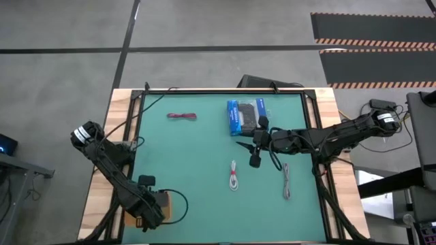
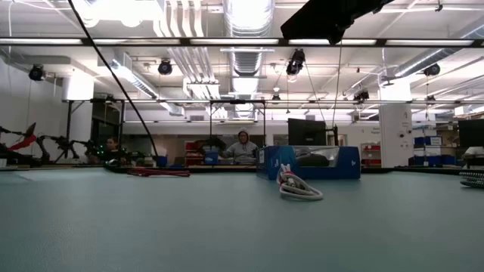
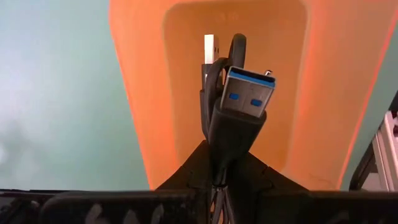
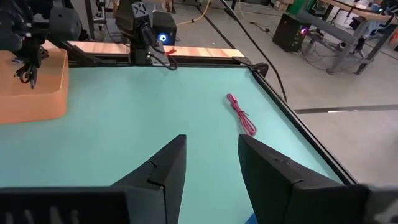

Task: Pick and place USB-C Cables
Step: Put the black charger cable into the orange bin

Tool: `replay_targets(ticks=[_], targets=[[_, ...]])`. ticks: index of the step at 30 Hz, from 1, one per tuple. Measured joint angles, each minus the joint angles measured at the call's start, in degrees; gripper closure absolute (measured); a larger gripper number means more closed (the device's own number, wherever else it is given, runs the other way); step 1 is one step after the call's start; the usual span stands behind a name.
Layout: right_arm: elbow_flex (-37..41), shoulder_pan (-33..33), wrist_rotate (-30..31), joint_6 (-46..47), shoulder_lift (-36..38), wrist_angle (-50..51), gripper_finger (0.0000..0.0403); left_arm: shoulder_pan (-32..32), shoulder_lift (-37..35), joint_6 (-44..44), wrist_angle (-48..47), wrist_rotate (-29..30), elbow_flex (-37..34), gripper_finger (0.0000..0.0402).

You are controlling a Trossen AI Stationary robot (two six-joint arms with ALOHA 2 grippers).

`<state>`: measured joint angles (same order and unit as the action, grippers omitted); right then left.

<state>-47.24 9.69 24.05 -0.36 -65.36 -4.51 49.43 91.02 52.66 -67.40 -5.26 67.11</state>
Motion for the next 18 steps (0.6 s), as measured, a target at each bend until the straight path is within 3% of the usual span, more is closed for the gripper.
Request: replay_targets(ticks=[18], targets=[[1.4,0.0,0.0,1.9,0.0,0.0,0.0273,0.6,-0.1,-0.4,3.5,1.8,-3.4,0.0389]])
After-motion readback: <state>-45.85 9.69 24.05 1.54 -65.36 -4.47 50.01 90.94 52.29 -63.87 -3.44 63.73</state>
